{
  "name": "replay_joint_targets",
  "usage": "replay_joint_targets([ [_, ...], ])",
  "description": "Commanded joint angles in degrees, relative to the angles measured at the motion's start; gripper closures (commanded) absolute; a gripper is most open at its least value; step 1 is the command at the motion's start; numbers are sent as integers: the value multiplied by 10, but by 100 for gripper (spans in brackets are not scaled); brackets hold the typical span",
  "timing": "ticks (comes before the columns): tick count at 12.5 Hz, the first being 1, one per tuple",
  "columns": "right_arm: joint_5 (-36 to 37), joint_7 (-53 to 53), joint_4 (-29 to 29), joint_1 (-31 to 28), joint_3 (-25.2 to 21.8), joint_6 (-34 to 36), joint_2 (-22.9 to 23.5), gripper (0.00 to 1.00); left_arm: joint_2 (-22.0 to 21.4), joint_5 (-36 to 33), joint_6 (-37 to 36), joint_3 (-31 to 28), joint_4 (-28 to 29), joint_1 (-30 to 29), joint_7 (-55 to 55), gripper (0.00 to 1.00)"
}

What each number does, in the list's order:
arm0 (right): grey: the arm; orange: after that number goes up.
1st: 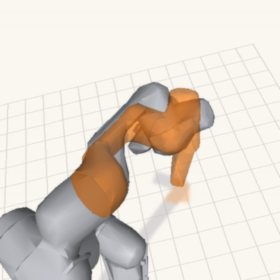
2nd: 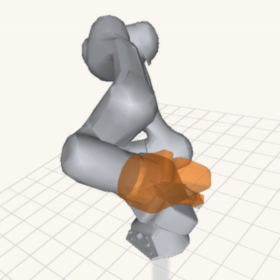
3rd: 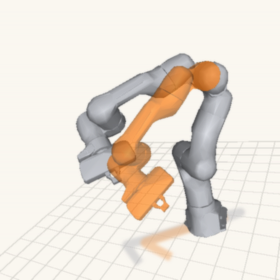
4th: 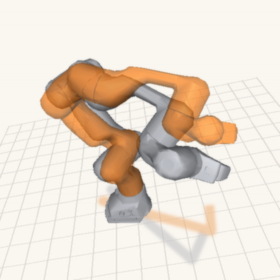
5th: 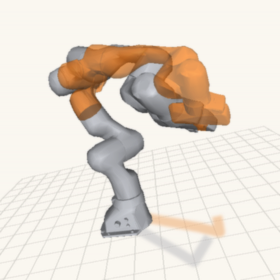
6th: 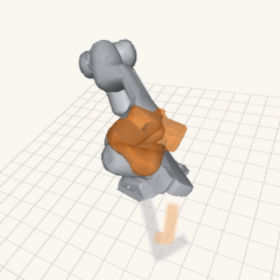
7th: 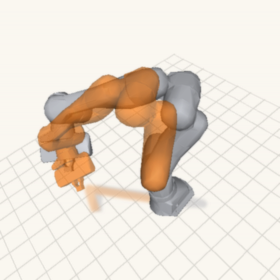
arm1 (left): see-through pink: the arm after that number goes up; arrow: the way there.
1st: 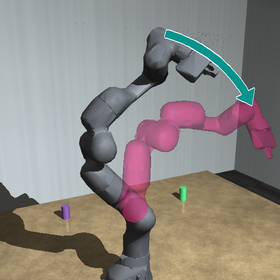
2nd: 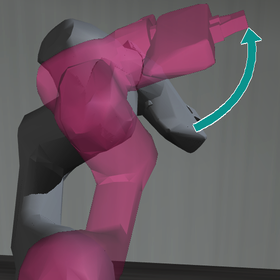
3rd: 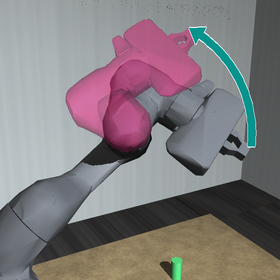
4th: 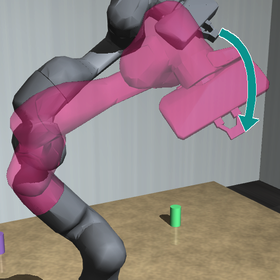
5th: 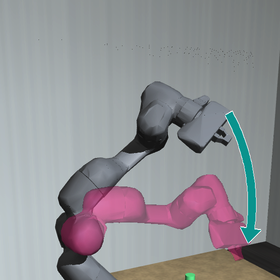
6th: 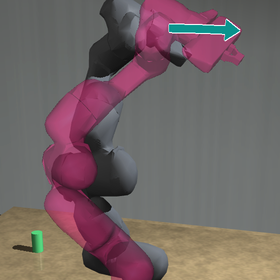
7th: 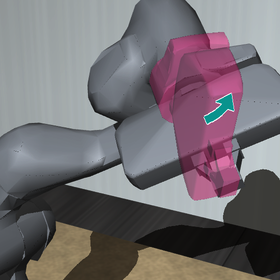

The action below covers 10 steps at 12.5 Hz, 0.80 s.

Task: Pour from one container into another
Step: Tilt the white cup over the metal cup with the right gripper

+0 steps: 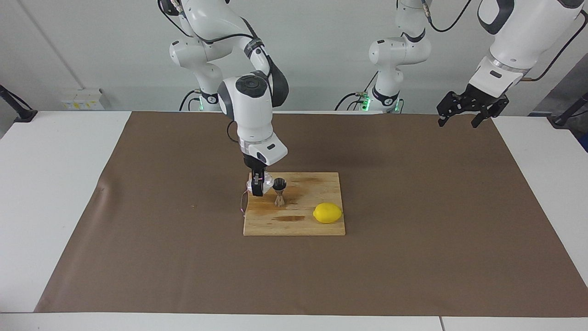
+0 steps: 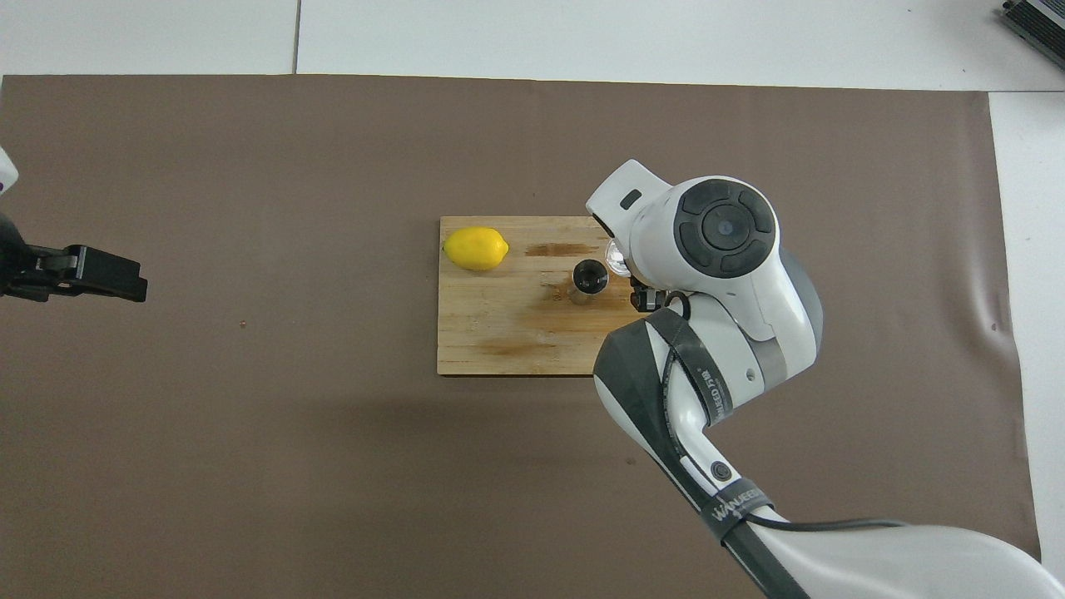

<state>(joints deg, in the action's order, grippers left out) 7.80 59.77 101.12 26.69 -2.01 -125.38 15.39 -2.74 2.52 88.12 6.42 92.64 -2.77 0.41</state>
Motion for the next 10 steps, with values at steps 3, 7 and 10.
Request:
replay_joint_targets([
  [3,69,-43,-4,16,0,-7,-2,62,-10,6,-5,0,9,-5,3,0],
  [7,96,-43,-2,17,1,-14,-4,62,-10,6,-5,0,9,-5,3,0],
  [10,121,-43,-1,29,0,-11,-7,62,-10,6,-6,0,9,-5,3,0],
])
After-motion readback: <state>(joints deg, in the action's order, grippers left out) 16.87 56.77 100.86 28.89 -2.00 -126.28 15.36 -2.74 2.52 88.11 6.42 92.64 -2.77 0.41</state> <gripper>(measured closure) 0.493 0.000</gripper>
